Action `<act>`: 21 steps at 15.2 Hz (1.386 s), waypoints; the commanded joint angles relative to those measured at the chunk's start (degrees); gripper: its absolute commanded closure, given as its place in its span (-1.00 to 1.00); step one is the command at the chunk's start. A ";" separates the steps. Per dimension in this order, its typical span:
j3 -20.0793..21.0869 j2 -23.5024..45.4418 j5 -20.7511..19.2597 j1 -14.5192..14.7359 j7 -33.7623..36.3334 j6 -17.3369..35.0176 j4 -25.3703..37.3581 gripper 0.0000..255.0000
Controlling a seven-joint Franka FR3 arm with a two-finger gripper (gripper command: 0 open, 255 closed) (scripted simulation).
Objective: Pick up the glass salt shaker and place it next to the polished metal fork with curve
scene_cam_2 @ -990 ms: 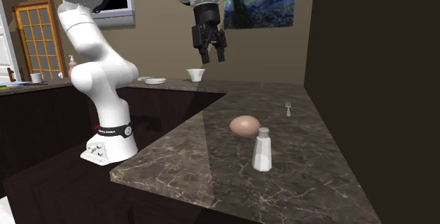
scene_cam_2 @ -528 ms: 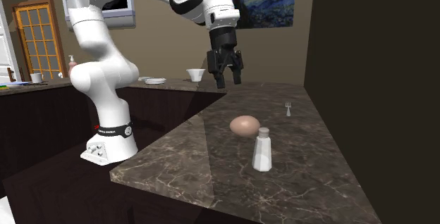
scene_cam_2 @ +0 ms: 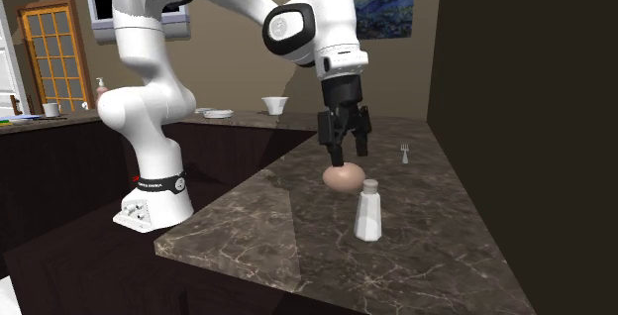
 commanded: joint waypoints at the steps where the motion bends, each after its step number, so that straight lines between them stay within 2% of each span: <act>1: -0.46 3.94 -1.01 -0.58 1.24 2.54 1.59 -1.00; 10: -1.08 11.15 -2.23 -1.04 2.49 8.77 2.66 -1.00; 18: -1.08 11.14 -2.22 -1.03 2.49 8.77 2.65 -1.00; 19: -1.08 11.14 -2.22 -1.03 2.49 8.77 2.65 1.00; 21: -1.08 11.14 -2.22 -1.03 2.49 8.77 2.65 1.00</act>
